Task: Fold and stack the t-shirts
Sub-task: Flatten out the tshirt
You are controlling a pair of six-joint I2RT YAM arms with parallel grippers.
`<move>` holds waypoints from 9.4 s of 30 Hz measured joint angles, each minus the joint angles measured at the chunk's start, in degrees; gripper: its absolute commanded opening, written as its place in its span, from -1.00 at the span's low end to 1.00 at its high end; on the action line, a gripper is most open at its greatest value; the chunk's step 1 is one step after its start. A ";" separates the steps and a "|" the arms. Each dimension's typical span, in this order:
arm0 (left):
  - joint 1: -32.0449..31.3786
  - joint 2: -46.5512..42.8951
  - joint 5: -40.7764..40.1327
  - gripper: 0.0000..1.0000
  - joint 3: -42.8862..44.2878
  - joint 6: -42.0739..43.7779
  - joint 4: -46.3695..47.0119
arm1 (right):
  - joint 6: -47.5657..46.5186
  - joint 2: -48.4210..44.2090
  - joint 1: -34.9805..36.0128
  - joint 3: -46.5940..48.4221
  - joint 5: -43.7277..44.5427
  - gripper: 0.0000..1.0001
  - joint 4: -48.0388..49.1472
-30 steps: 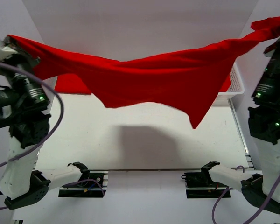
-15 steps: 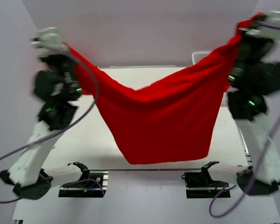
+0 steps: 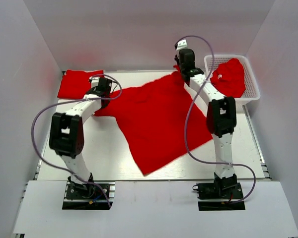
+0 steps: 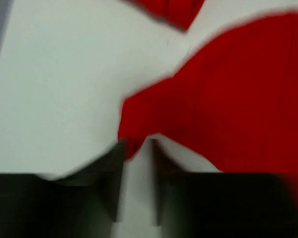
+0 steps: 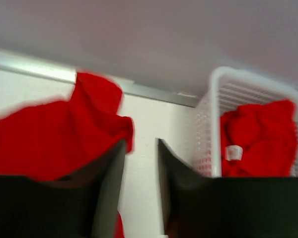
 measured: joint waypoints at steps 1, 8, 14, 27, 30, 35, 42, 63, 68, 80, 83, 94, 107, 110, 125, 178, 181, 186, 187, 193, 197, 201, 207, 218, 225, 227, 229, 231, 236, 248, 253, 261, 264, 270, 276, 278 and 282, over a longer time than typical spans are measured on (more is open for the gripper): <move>0.74 2.05 1.36 0.55 0.87 -1.14 -2.16 | 0.44 2.45 -0.07 1.88 -0.83 0.20 -1.64; 0.98 5.29 8.31 1.00 7.91 -3.78 -6.12 | 1.60 1.05 0.11 2.69 -7.80 0.81 -5.53; 0.70 0.42 12.15 1.00 8.41 -1.49 -4.11 | 4.11 -12.92 1.05 -5.29 -13.00 0.81 -6.29; 0.26 14.34 25.14 1.00 24.30 8.63 2.64 | 21.33 -31.04 5.77 -40.11 -30.16 0.81 -11.96; 0.26 22.69 27.02 1.00 29.94 9.70 2.73 | 24.33 -31.04 7.37 -45.92 -31.69 0.81 -14.56; 0.22 32.20 27.89 1.00 32.61 10.29 1.33 | 29.57 -30.49 7.80 -50.66 -30.62 0.81 -17.70; 0.31 29.14 28.41 1.00 25.00 9.07 5.62 | 34.91 -23.76 7.21 -50.21 -25.09 0.81 -18.32; -14.51 -4.42 60.35 1.00 -18.40 -1.62 7.13 | 31.04 6.47 -5.73 -4.24 -11.76 0.81 -32.57; -15.32 -4.94 54.51 1.00 -9.29 -0.63 -2.91 | 25.75 9.53 -8.09 2.99 -14.03 0.81 -32.39; -18.69 -12.24 41.94 1.00 -3.41 0.42 -15.32 | 19.98 -13.42 -5.29 -17.35 -24.37 0.81 -28.52; -23.39 -12.13 40.37 1.00 -3.39 -0.31 -19.45 | 20.92 -20.13 -4.35 -23.65 -25.70 0.81 -26.38; -40.39 -11.02 37.00 0.85 -6.86 -11.85 -27.69 | 34.34 -46.29 -4.57 -57.00 -21.07 0.81 -17.79; -45.90 -1.68 30.84 0.75 -3.67 -21.68 -32.72 | 38.32 -54.71 -4.83 -59.39 -11.78 0.81 -14.01; -46.01 -1.64 29.53 0.67 -3.85 -24.11 -34.03 | 38.32 -54.73 -4.85 -59.39 -10.69 0.81 -14.01; -45.70 2.49 25.03 -0.28 -5.68 -26.53 -30.03 | 38.23 -56.96 -4.87 -59.39 -7.82 0.81 -15.41; -31.85 -22.16 10.51 -1.00 -12.44 -22.82 -14.95 | 46.16 -48.35 -25.46 -74.51 -11.41 0.68 -20.90; -31.85 -22.16 10.60 -1.00 -12.44 -22.67 -14.86 | 46.18 -48.09 -26.05 -74.53 -11.43 0.64 -19.87; -31.85 -22.16 10.64 -1.00 -12.44 -22.53 -14.86 | 46.21 -47.19 -26.86 -74.53 -11.91 0.56 -17.64; -31.85 -22.16 10.64 -1.00 -12.44 -22.51 -14.86 | 46.23 -46.82 -26.99 -74.53 -12.15 0.56 -17.25; -31.85 -22.16 10.78 -1.00 -12.44 -22.67 -15.32 | 46.12 -45.13 -27.06 -74.51 -12.48 0.33 -15.41; -31.85 -22.16 10.80 -1.00 -12.44 -23.15 -15.34 | 46.25 -45.29 -27.21 -75.21 -11.98 -0.09 -14.19; -31.85 -22.16 10.99 -1.00 -12.44 -23.61 -15.34 | 46.90 -46.25 -27.43 -76.59 -11.61 -0.65 -12.66; -31.85 -22.45 10.86 -1.00 -12.44 -23.74 -15.52 | 47.52 -48.02 -27.41 -78.36 -13.22 -1.00 -10.75; -31.85 -27.91 0.00 -1.00 -0.35 -13.86 -12.59 | 41.18 -61.09 -27.19 -68.81 -22.03 -1.00 -11.17; -31.85 -32.92 -9.81 -1.00 10.23 -0.68 -4.15 | 37.90 -65.61 -27.19 -47.87 -22.18 -1.00 -12.87; -31.85 -34.86 -11.41 -1.00 11.47 4.17 -0.33 | 37.07 -65.70 -27.19 -42.82 -21.24 -1.00 -13.22; -31.85 -36.74 -12.44 -1.00 13.07 8.87 3.10 | 36.30 -65.61 -27.19 -38.21 -20.52 -1.00 -13.68; -31.85 -38.32 -12.44 -1.00 14.84 12.50 5.51 | 35.21 -65.07 -27.19 -32.28 -20.15 -1.00 -14.56; -31.85 -42.56 -10.45 -1.00 20.22 20.70 10.40 | 31.43 -62.95 -27.17 -19.28 -20.17 -1.00 -15.82; -31.85 -40.30 6.82 -1.00 53.94 30.93 6.51 | 24.39 -69.77 -26.93 -1.60 -20.83 -1.00 -17.51; -31.85 -41.18 12.59 -1.00 57.92 32.15 6.86 | 23.17 -74.40 -26.93 0.17 -20.79 -1.00 -16.35; -31.98 -38.82 10.78 -1.00 53.27 35.69 10.49 | 23.78 -76.13 -26.93 -7.89 -20.90 -1.00 -14.88; -32.11 -37.51 3.74 -1.00 44.72 39.56 16.13 | 26.08 -75.65 -26.95 -17.62 -22.88 -1.00 -12.90; -30.73 -30.32 -8.09 -1.00 24.26 43.52 28.33 | 32.72 -68.85 -26.97 -42.36 -32.63 -1.00 -6.49; -21.75 -19.02 -9.75 -1.00 10.58 35.69 28.52 | 37.11 -55.69 -26.91 -57.35 -41.16 -1.00 -2.19; -17.44 -13.38 -8.81 -1.00 10.49 31.56 28.26 | 37.16 -50.42 -26.86 -57.46 -42.69 -1.00 -0.46; -9.81 0.42 -4.85 -1.00 13.49 24.81 28.28 | 36.28 -38.47 -26.62 -52.70 -44.41 -1.00 0.68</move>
